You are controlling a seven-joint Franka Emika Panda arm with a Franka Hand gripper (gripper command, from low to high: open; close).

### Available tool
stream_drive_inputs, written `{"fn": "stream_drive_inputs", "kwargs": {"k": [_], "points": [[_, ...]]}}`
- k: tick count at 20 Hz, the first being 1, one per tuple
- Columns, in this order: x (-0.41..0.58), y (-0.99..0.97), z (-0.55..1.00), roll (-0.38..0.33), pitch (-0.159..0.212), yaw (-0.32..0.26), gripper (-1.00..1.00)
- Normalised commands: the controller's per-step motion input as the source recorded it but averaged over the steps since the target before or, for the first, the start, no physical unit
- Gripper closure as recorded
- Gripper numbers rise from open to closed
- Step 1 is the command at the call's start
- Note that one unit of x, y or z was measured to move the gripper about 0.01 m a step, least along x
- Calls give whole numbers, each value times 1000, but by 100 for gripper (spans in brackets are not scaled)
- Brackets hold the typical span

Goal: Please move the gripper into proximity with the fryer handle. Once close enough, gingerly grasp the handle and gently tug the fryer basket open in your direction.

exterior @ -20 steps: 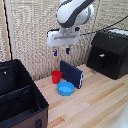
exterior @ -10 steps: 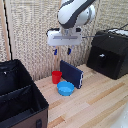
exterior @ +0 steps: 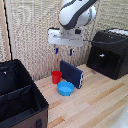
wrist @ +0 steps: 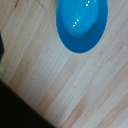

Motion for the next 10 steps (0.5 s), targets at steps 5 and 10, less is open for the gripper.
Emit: {"fn": "stream_drive_inputs", "kwargs": {"k": [5, 10], "points": [[0, 0, 21, -375, 18, -123, -100], [0, -13, 0, -375, -24, -29, -100]]}}
